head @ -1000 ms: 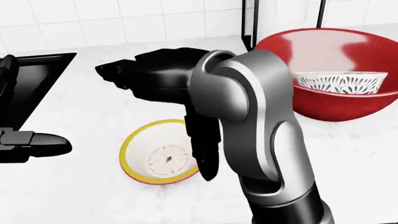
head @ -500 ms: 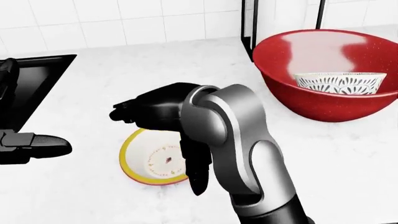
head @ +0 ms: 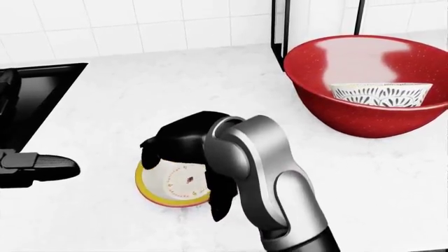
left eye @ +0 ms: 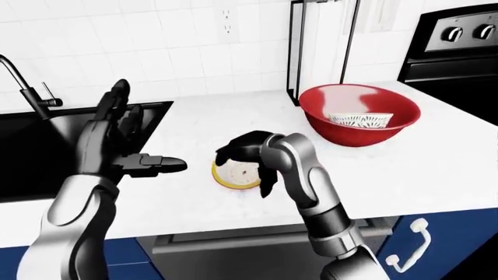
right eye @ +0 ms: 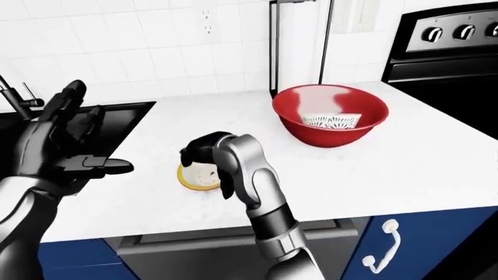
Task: Stack the bowls from largest to smallest.
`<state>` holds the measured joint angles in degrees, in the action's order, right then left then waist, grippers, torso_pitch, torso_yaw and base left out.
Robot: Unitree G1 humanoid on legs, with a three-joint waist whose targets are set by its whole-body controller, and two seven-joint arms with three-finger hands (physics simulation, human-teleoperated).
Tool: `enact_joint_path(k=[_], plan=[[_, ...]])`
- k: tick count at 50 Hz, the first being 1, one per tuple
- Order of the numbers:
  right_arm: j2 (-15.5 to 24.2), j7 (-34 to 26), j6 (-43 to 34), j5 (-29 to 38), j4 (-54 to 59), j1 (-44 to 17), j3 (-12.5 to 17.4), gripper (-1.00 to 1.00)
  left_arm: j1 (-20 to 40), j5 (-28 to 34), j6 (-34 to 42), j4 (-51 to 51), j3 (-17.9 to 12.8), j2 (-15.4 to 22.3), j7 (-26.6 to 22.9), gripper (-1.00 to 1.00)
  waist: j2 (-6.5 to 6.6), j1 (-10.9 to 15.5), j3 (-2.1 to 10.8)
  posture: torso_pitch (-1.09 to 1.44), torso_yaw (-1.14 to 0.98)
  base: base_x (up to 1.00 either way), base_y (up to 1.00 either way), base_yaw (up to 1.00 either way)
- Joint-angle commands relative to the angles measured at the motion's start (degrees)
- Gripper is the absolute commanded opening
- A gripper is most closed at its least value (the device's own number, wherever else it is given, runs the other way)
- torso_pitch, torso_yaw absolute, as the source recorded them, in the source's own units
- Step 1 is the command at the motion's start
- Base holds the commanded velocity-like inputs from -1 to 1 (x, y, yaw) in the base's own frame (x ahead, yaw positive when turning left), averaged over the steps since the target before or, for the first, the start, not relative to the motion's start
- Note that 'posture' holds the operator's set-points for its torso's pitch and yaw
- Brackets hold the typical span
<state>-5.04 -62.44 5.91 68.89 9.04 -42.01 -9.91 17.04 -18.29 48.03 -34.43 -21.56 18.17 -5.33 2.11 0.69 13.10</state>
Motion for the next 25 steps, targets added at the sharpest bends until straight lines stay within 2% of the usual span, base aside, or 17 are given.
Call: enact_joint_path(k=[1, 3, 11, 16, 25], plan=[[-0.17, 1.04, 0.36, 0.16, -1.34, -1.44, 0.13, 0.29, 1.36, -0.09, -1.54, -1.56, -0.64, 0.72, 0.07, 1.0, 0.32, 0.04, 0.61, -0.29, 0.0, 0.0, 0.0, 0.0], [-0.09, 1.72, 0.77, 0.51, -0.71, -1.18, 0.03, 0.21, 1.31, -0.05, -1.75, -1.38, -0.64, 0.68, 0.02, 1.0, 0.32, 0.04, 0.61, -0.29, 0.0, 0.0, 0.0, 0.0], [0.06, 5.6, 3.02, 2.08, 2.06, 1.77, -0.51, 0.16, 0.78, 0.22, -3.02, -0.39, -0.95, 0.7, -0.5, 1.0, 0.37, -0.05, 0.79, -0.29, 0.0, 0.0, 0.0, 0.0], [0.36, 6.93, 3.87, 2.87, 2.88, 2.83, -0.51, 0.05, 0.78, 0.25, -2.99, -0.48, -0.81, 0.65, -0.43, 1.0, 0.33, -0.17, 0.81, -0.29, 0.0, 0.0, 0.0, 0.0], [0.88, 9.4, 4.41, 4.25, 4.78, 2.21, -0.09, -0.36, 0.51, 0.66, -3.57, -0.17, -0.49, 0.35, -0.55, 1.0, 0.45, -0.25, 0.4, -0.29, 0.0, 0.0, 0.0, 0.0]])
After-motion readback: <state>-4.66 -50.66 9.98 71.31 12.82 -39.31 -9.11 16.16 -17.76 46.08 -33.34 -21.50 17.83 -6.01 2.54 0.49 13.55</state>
